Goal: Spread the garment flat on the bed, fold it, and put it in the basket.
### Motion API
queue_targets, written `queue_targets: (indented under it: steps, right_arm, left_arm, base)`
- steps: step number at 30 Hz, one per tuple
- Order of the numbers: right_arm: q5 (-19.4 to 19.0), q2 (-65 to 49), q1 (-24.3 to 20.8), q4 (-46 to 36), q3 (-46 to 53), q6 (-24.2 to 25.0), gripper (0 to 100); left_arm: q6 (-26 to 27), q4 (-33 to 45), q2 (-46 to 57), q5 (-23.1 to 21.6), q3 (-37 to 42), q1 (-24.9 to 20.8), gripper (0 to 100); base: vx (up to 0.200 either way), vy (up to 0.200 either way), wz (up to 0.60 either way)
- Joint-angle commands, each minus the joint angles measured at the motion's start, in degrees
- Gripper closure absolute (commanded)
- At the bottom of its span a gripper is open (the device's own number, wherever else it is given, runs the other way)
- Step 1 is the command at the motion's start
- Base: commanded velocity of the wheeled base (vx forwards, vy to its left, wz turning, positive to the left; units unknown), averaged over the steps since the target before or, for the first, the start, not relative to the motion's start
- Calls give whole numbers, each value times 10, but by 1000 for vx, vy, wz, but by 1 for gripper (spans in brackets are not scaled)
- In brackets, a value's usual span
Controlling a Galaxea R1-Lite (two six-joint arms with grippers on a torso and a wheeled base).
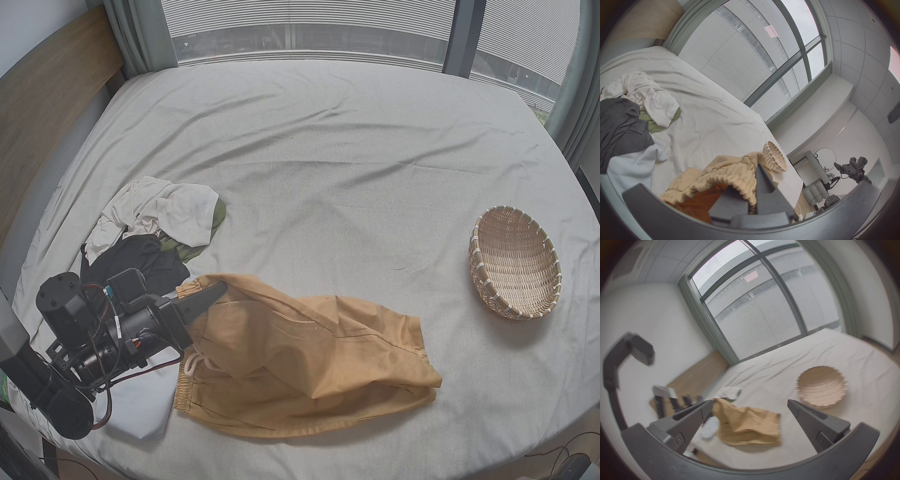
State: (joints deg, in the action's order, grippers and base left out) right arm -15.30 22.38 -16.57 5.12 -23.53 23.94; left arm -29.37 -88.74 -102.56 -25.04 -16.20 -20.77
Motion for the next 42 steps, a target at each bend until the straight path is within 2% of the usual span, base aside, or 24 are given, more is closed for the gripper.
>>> queue_targets:
  steps: [1, 5, 10, 11, 15, 17, 18, 21, 23, 31, 36, 38, 42]
  right_arm:
    - [-32, 154, -70, 77, -30, 38, 0]
    - [-32, 216, -63, 138, -24, 29, 0]
    - [-34, 316, -19, 166, -30, 0, 0]
    - [-46, 362, -2, 190, -34, -26, 0]
    - [-91, 485, 32, 239, -35, -43, 0]
    - [-98, 537, 33, 276, -23, -49, 0]
    - [-98, 537, 33, 276, -23, -49, 0]
    - [-100, 576, 36, 353, 4, -46, 0]
    - [-100, 585, 44, 376, 13, -45, 0]
    - [-98, 643, 55, 383, 22, -40, 0]
    - [-100, 677, 50, 391, 28, -29, 0]
    - [-100, 703, 49, 418, 37, -24, 0]
    - [-99, 746, 44, 461, 49, -23, 0]
  left_arm:
    - [-3, 0, 26, -11, 6, 0, 100]
    - [-5, 0, 25, -18, -10, 1, 100]
    - [-4, 1, 15, -26, -20, 2, 100]
    - [-3, 1, 9, -26, -14, 1, 100]
    - [-2, 0, -7, -26, -1, 4, 100]
    - [-3, 0, -7, -26, 2, 15, 100]
    - [-3, 0, -7, -26, 2, 15, 100]
    - [-3, 0, -7, -33, 6, 35, 100]
    - [-3, 1, -8, -41, 5, 48, 100]
    - [2, 1, -18, -50, 21, 52, 100]
    - [30, 1, -33, -50, 21, 53, 100]
    - [51, 1, -46, -50, 21, 52, 100]
    - [55, 0, -53, -50, 21, 51, 100]
  base:
    - [0, 0, 0]
    - [0, 0, 0]
    - [0, 0, 0]
    - [0, 0, 0]
    - [0, 0, 0]
    - [0, 0, 0]
    - [0, 0, 0]
    - [0, 0, 0]
    - [0, 0, 0]
    - [0, 0, 0]
    - [0, 0, 0]
    - [0, 0, 0]
    - [0, 0, 0]
